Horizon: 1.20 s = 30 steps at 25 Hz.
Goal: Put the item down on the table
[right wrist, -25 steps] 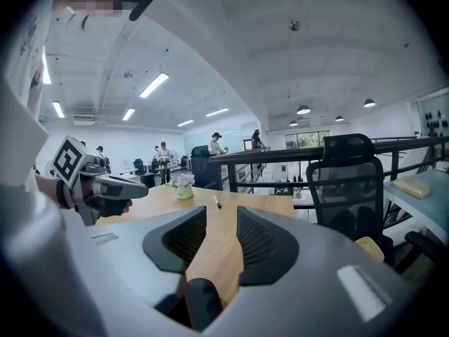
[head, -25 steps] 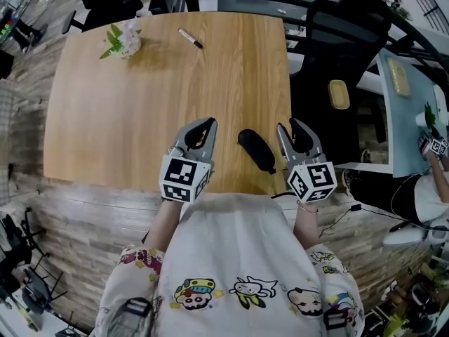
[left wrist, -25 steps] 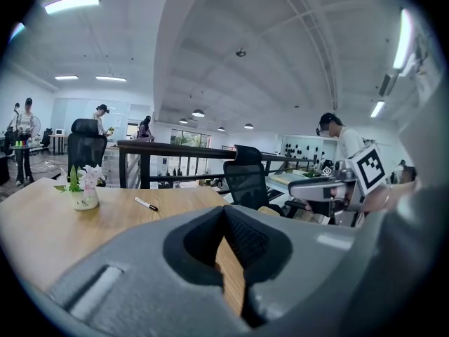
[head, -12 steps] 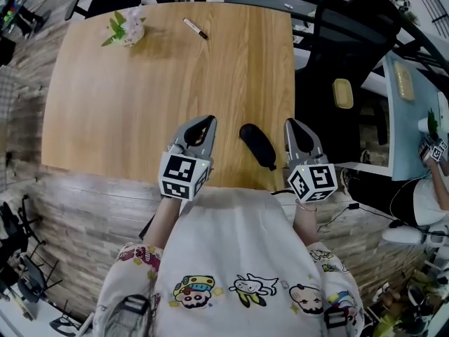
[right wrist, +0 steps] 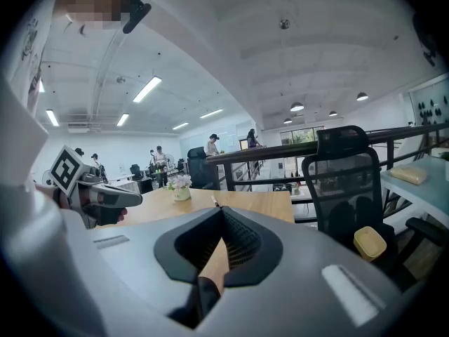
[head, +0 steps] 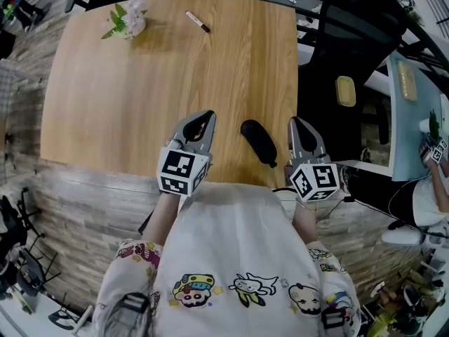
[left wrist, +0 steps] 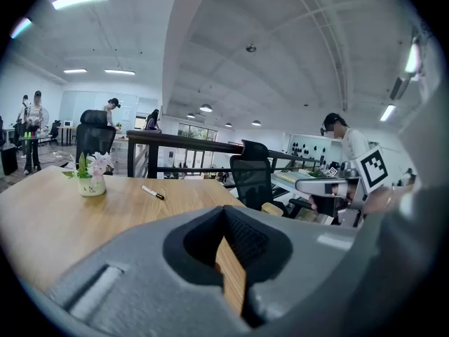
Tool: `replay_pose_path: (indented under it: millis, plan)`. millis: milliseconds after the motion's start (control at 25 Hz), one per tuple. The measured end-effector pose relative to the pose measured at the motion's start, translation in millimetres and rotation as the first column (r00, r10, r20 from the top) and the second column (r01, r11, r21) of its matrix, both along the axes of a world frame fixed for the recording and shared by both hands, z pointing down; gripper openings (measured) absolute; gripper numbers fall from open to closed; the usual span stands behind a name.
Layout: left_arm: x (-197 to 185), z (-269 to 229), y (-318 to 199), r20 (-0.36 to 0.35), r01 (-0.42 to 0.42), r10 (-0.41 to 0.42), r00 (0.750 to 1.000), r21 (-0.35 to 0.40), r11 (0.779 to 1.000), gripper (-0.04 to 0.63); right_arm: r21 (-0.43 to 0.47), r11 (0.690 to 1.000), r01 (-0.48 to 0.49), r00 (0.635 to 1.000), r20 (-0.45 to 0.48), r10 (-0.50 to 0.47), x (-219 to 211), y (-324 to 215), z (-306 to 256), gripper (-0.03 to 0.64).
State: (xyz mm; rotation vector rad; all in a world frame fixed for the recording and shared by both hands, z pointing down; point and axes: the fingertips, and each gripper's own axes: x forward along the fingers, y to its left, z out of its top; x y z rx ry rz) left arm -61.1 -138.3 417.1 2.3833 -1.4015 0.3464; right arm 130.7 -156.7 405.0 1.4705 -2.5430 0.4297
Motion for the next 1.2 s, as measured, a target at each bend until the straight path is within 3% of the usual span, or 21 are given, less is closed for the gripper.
replay_pose_path:
  millis: [1200]
  plan:
    - [-7.2, 6.2, -5.7, -0.001, 0.031, -0.031, 1.0, -0.016, 0.999, 0.002, -0.01, 0.999, 0.051, 0.998, -0.021, -0.051, -8.8, -7.7, 4.2, 0.008]
